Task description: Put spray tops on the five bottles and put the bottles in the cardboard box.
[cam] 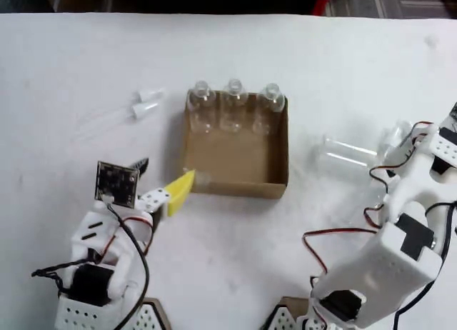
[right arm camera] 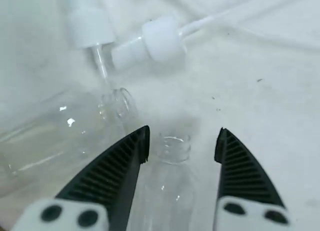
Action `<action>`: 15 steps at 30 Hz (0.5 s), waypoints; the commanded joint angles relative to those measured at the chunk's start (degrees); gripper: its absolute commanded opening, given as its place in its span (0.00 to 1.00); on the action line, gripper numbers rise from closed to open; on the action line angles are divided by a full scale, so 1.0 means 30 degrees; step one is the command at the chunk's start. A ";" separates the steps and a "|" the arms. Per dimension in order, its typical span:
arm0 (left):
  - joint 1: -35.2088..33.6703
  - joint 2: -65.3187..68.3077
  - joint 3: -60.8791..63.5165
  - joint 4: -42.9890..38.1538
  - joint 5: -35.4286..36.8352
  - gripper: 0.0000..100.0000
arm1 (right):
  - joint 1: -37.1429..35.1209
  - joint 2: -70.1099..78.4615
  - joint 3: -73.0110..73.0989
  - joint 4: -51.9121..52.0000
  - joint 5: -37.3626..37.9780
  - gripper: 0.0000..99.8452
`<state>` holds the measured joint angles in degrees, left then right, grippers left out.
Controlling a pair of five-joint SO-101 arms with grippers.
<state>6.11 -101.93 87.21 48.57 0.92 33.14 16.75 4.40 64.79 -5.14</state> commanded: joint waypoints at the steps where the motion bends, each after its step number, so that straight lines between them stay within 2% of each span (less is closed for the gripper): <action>1: 0.0190 -0.0132 -0.0205 -0.0440 0.0059 0.29 | -0.0308 0.0425 -0.0850 -0.0337 -0.0352 0.19; 15: 0.0220 -0.0132 -0.0205 -0.0469 0.0059 0.29 | -0.0278 -0.0015 -0.0879 -0.0337 -0.0381 0.19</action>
<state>6.11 -101.93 87.21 48.57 0.92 33.05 19.82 4.40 64.44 -5.85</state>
